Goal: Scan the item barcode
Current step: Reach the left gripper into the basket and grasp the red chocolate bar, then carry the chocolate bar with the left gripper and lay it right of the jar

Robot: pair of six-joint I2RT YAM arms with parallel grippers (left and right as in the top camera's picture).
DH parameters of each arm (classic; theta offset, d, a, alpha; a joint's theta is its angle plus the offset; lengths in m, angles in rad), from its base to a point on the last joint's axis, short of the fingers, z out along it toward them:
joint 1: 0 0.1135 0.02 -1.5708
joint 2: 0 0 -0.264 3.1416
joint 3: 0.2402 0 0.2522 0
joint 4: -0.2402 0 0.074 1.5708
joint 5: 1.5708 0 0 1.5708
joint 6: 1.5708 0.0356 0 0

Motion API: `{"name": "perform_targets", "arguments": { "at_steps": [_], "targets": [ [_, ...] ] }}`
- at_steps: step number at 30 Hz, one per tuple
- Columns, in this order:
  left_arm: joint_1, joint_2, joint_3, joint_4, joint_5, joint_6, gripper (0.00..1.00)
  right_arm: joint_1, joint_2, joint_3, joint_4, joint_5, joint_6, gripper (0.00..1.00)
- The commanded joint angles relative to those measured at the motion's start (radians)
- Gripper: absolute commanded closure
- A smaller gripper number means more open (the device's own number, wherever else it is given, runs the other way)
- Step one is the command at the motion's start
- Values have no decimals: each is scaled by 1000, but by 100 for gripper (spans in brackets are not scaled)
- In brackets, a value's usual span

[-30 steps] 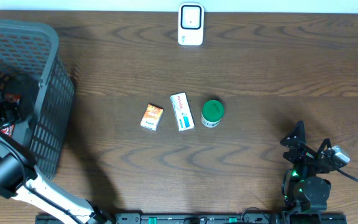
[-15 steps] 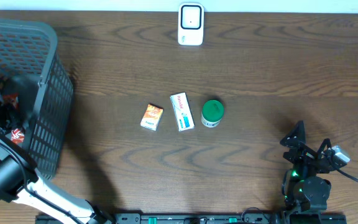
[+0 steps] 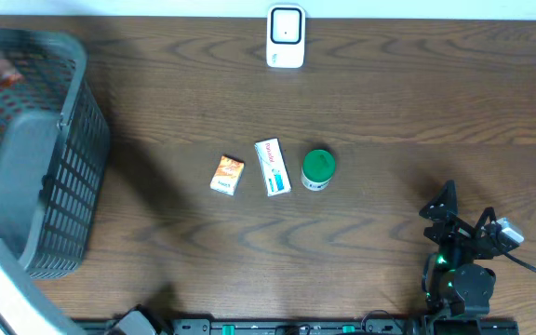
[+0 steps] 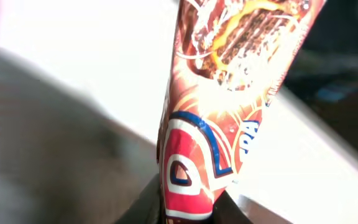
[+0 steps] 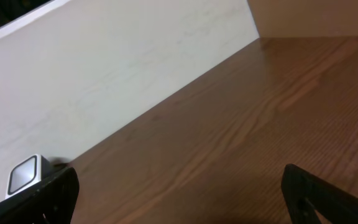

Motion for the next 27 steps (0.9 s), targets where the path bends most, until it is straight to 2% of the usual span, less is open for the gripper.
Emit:
{"name": "perform_targets", "arguments": {
  "at_steps": [1, 4, 5, 9, 11, 15, 19, 24, 27],
  "targets": [
    [-219, -79, 3, -15, 165, -116, 81, -17, -4, -1, -5, 3, -17, 1],
    [-503, -85, -6, -37, 152, 21, 81, -17, -4, -1, -5, 3, -17, 1],
    [-655, -68, -16, -83, 84, 79, 81, -18, -4, -1, -5, 3, -17, 1],
    [-918, 16, -38, -151, -46, 150, 81, -18, -4, -1, -5, 3, -17, 1],
    [-1023, 84, -38, -168, -66, 196, 81, -17, -4, -1, -5, 3, -17, 1],
    [-1160, 239, -38, -164, -64, 235, 81, -18, -4, -1, -5, 3, -17, 1],
    [-1235, 364, -38, -160, -63, 235, 81, -17, -4, -1, -5, 3, -17, 1],
    [-1346, 498, -38, -111, 29, 233, 81, -17, -4, -1, -5, 3, -17, 1],
    [-1399, 556, -38, -81, 30, 211, 81, -17, -4, -1, -5, 3, -17, 1]
  ]
}}
